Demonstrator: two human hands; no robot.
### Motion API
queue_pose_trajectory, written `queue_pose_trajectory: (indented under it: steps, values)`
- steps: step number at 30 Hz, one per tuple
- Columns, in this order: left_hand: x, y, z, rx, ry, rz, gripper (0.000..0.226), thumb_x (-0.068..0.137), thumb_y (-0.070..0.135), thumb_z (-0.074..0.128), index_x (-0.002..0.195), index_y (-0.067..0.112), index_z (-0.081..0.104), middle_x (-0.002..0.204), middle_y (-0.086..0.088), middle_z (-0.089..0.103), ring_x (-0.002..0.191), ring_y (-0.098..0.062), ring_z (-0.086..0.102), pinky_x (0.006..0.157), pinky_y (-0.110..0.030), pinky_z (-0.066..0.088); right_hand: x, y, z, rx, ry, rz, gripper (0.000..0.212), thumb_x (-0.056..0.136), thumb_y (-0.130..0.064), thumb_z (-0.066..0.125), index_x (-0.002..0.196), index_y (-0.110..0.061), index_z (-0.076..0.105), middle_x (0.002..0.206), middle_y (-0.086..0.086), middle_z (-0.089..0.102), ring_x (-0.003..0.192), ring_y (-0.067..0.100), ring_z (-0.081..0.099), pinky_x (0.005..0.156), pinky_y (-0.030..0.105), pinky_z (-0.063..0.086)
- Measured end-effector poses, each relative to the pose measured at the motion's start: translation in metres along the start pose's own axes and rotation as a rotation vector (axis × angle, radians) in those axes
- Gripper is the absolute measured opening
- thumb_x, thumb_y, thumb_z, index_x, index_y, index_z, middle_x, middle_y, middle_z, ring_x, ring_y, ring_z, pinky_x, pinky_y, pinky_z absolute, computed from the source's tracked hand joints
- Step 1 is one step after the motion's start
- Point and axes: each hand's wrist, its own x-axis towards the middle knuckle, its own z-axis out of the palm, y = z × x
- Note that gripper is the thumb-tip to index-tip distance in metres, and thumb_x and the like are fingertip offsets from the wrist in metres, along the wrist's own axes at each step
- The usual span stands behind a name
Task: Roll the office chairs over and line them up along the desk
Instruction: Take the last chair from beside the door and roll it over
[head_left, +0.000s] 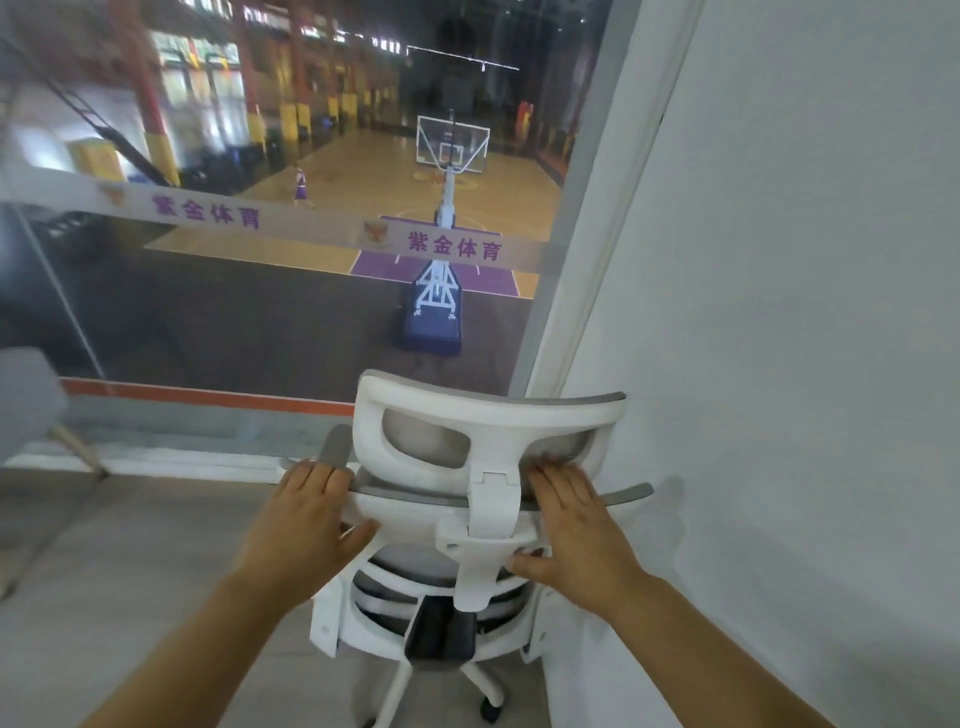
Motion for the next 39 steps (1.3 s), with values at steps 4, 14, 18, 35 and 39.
queue_pose_trajectory:
  steps: [4, 14, 18, 35, 39]
  values:
    - [-0.047, 0.022, -0.007, 0.033, 0.079, -0.046, 0.049, 0.078, 0.059, 0.038, 0.094, 0.017, 0.058, 0.09, 0.002, 0.06, 0.089, -0.022, 0.057, 0.086, -0.041, 0.05, -0.024, -0.004, 0.011, -0.066, 0.057, -0.033, 0.11, 0.059, -0.077, 0.05, 0.144, -0.014, 0.021, 0.146, 0.005, 0.033, 0.139, 0.021, 0.019, 0.116, 0.04, 0.005]
    - [-0.136, 0.065, -0.024, 0.095, 0.086, -0.147, 0.043, 0.076, 0.061, 0.04, 0.081, 0.021, 0.053, 0.078, 0.006, 0.053, 0.07, -0.014, 0.049, 0.066, -0.027, 0.047, -0.063, 0.001, 0.002, 0.02, 0.019, -0.243, 0.113, 0.058, -0.081, 0.051, 0.144, -0.013, 0.021, 0.145, 0.008, 0.035, 0.136, 0.025, 0.025, 0.116, 0.037, 0.005]
    - [-0.166, 0.066, -0.038, 0.117, 0.088, -0.176, 0.04, 0.073, 0.061, 0.053, 0.083, 0.022, 0.056, 0.08, 0.007, 0.056, 0.073, -0.014, 0.054, 0.069, -0.03, 0.051, -0.07, -0.014, 0.003, 0.043, 0.027, -0.329, 0.114, 0.059, -0.082, 0.052, 0.144, -0.012, 0.022, 0.143, 0.01, 0.037, 0.135, 0.024, 0.025, 0.116, 0.038, 0.006]
    - [-0.348, -0.016, -0.114, 0.205, 0.14, -0.399, 0.043, 0.079, 0.063, 0.044, 0.088, 0.024, 0.059, 0.084, 0.009, 0.058, 0.076, -0.012, 0.055, 0.07, -0.028, 0.051, -0.094, -0.204, 0.022, 0.06, -0.043, -0.587, 0.115, 0.055, -0.082, 0.051, 0.143, -0.016, 0.017, 0.143, 0.012, 0.038, 0.135, 0.022, 0.019, 0.114, 0.036, 0.0]
    - [-0.401, -0.055, -0.137, 0.246, 0.16, -0.45, 0.047, 0.081, 0.062, 0.035, 0.087, 0.022, 0.059, 0.082, 0.009, 0.059, 0.075, -0.014, 0.054, 0.07, -0.029, 0.049, -0.099, -0.275, 0.03, 0.079, -0.022, -0.66, 0.113, 0.055, -0.078, 0.054, 0.141, -0.01, 0.026, 0.138, 0.012, 0.044, 0.132, 0.024, 0.025, 0.115, 0.031, -0.001]
